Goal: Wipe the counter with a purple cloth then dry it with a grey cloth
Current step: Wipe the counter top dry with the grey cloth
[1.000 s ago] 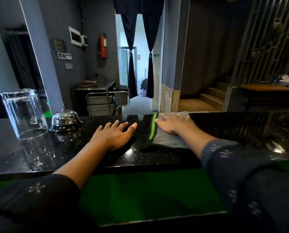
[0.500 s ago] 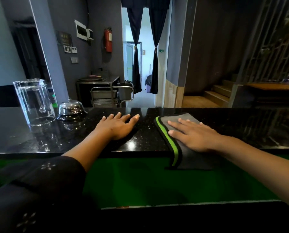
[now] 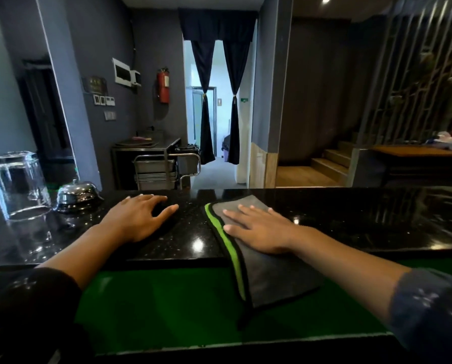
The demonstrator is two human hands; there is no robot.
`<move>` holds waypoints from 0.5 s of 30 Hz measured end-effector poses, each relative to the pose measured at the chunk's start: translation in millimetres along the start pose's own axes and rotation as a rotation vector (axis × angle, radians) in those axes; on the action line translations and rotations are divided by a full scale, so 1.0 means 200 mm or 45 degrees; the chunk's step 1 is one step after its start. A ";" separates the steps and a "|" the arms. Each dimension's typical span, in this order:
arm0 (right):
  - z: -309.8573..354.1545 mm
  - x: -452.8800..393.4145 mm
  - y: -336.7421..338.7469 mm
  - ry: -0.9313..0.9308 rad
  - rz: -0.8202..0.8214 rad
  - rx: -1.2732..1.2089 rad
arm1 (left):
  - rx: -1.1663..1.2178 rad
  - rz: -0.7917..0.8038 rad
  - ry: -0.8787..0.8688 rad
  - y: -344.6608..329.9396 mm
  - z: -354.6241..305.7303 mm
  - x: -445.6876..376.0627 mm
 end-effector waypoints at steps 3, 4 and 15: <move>-0.23 0.03 0.04 -0.107 -0.013 -0.018 | -0.132 -0.172 -0.070 0.10 -0.14 0.06; -0.29 0.01 0.06 -0.166 -0.019 -0.018 | -0.070 -0.203 -0.070 0.12 -0.21 0.08; -0.28 0.10 0.05 -0.016 -0.007 0.018 | 0.212 0.103 0.159 -0.10 -0.59 -0.01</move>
Point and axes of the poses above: each hand's wrist, its own x-axis away from the middle knuckle, its own y-axis out of the back of the hand, z = x × y, the point moved 8 cm from there along -x, towards the middle knuckle, and after that the axes turned 3 degrees about y, right-handed, at the moved point
